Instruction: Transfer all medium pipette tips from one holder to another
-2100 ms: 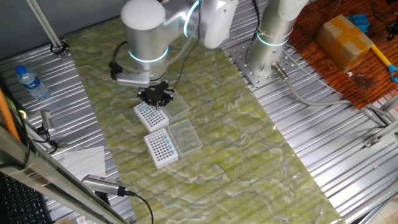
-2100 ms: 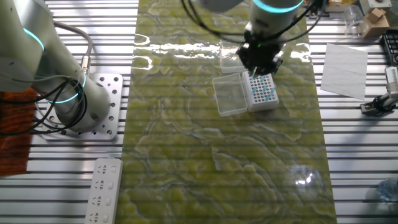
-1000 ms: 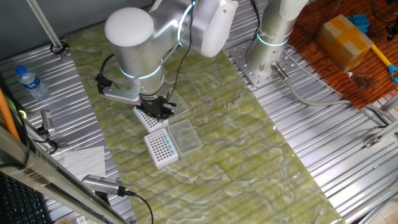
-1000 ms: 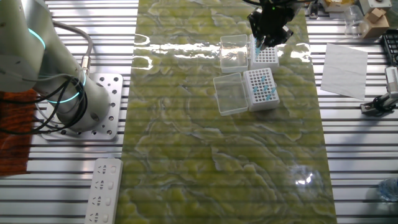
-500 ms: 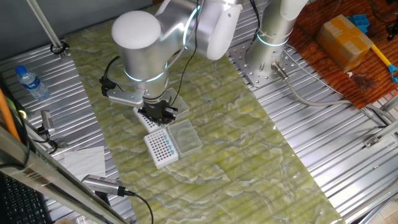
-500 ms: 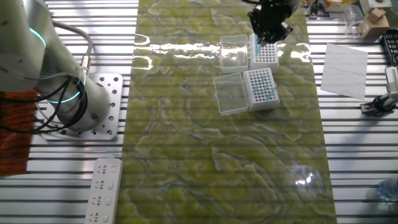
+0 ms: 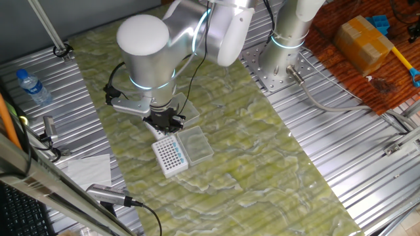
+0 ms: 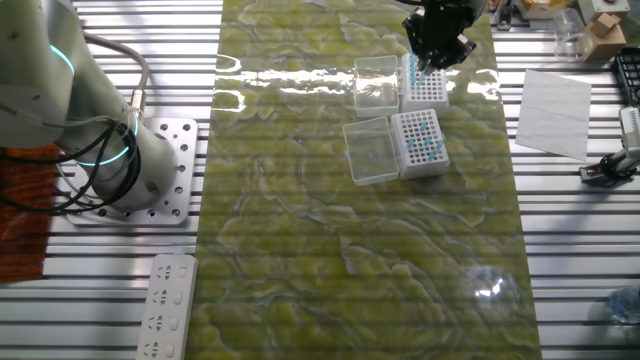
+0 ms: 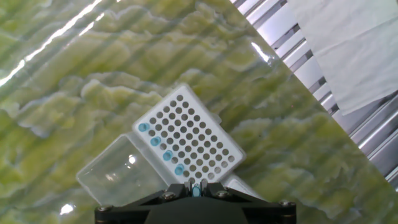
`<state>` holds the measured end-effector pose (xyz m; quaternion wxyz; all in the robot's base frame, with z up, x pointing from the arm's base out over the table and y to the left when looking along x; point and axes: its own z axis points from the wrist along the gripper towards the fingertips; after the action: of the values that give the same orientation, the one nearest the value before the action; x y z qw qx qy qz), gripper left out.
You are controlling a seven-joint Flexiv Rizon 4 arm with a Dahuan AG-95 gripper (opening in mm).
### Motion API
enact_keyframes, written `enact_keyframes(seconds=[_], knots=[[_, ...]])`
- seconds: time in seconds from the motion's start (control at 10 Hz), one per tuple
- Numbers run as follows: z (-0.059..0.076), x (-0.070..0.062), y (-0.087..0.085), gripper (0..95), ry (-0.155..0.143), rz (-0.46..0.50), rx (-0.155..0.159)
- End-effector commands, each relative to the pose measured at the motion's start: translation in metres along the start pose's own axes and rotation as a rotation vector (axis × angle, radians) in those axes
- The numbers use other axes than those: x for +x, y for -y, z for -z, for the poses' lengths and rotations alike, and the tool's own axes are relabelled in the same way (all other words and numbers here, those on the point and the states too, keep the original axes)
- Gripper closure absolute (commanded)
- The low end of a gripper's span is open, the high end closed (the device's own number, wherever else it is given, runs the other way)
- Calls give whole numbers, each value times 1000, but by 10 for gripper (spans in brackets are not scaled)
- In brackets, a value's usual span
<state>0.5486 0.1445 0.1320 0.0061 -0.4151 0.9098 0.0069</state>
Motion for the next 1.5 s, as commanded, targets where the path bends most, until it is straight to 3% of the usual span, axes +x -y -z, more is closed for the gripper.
enact_keyframes(seconds=[0.1, 1.1, 1.3, 1.5], knots=[[-2, -1, -1, 950, -2, 0, 2], [-15, 3, -6, 950, 19, 24, 18], [-20, 5, -4, 570, 25, 78, 24], [-21, 5, -4, 570, 25, 83, 25]])
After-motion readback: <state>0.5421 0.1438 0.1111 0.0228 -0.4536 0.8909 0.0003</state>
